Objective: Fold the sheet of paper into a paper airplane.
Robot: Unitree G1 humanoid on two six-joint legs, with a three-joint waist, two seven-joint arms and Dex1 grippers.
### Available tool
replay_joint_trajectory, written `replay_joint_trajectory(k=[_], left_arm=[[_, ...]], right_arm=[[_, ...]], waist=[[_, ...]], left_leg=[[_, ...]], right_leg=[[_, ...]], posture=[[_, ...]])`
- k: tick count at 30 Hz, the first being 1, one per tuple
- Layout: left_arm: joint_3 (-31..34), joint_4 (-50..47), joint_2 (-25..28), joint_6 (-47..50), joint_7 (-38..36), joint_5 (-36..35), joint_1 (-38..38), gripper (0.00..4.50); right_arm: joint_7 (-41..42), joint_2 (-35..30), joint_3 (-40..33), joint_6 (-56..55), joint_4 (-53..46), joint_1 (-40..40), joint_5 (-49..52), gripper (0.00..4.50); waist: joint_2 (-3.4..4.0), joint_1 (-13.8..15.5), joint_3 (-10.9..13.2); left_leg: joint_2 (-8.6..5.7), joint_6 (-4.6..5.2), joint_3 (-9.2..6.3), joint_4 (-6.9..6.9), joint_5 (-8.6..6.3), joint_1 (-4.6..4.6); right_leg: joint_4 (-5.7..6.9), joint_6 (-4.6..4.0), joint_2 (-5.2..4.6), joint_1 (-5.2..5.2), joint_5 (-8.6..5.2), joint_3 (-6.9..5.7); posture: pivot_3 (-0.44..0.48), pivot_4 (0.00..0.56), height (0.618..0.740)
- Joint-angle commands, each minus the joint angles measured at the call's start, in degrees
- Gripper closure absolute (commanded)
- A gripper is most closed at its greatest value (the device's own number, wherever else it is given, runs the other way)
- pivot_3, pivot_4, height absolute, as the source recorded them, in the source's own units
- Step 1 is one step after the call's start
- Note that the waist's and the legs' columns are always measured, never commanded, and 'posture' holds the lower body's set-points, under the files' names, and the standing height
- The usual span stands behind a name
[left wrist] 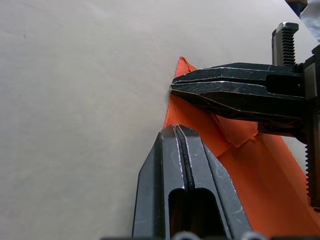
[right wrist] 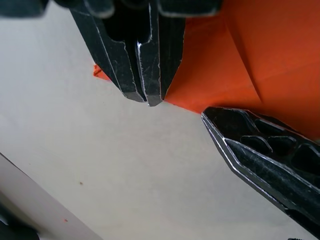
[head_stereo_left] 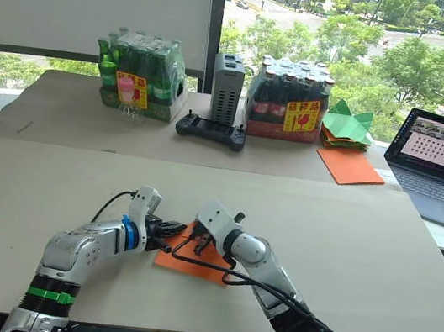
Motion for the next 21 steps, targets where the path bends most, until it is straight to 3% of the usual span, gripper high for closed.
replay_joint_trajectory(k=[1, 21], left_arm=[[0.26, 0.07, 0.95, 0.56, 0.54, 0.59, 0.87, 4.46], [-0.15, -4.46, 4.62, 2.19, -1.01, -0.19, 6.32, 4.46]], right_arm=[[1.22, -2.3, 0.58, 5.21, 3.84, 3.5, -1.26, 4.5], [0.88, -1.38, 0.95, 5.39, 5.05, 3.33, -1.21, 4.5]], waist=[[0.0, 0.0, 0.0], [0.0, -0.09, -0.07]], left_leg=[[0.0, 0.0, 0.0, 0.0, 0.0, 0.0], [0.01, 0.0, 0.0, -0.01, 0.0, 0.03]], right_leg=[[0.0, 0.02, 0.0, 0.0, -0.01, 0.0], [0.0, 0.15, 0.0, 0.02, -0.1, 0.0]], posture=[[0.0, 0.15, 0.74], [0.0, 0.15, 0.74]])
